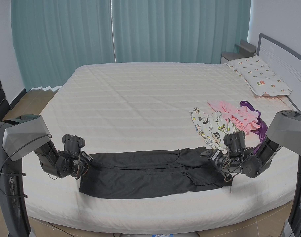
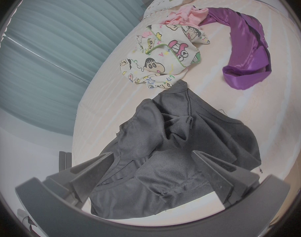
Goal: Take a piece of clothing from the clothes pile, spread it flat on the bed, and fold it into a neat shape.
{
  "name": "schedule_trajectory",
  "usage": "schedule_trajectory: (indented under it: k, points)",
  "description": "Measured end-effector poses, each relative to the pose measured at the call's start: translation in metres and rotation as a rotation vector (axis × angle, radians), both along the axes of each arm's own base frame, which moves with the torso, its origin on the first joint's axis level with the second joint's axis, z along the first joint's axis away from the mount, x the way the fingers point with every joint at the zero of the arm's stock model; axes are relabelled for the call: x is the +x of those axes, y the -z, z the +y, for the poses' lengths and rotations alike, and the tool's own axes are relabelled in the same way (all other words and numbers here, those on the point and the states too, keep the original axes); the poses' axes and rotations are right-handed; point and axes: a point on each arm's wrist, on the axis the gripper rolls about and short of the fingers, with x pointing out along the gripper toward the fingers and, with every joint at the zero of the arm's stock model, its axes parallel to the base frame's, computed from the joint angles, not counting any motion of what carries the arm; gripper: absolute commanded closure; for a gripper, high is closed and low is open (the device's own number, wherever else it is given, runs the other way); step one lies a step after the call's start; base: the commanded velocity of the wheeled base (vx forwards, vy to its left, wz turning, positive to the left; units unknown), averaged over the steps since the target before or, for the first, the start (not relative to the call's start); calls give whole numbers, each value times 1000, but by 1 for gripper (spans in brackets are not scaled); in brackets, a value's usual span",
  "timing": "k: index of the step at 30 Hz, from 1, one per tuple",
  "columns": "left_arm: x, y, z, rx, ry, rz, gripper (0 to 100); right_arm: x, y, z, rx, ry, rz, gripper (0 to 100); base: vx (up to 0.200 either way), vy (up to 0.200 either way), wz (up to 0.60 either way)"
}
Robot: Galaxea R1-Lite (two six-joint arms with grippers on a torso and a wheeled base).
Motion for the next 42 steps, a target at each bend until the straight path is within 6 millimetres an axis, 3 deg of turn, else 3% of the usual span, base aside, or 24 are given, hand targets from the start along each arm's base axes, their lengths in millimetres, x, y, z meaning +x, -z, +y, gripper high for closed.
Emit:
schedule_trajectory:
  k: [19, 20, 33, 42]
  points:
    - [4, -9, 1, 20, -53, -49, 100, 23, 11, 10, -10, 41, -2, 0, 0, 0, 0]
    - [4, -9, 1, 19, -53, -51, 100, 25, 13, 11, -14, 42, 7, 100, 0, 0, 0]
    - [5, -13, 2, 15, -56, -78, 100, 30, 20, 8, -20, 54, 22, 100, 0, 0, 0]
    - [9, -17, 6, 10, -70, -126, 100, 35, 5, 1, 21, 92, -49, 100, 0, 0, 0]
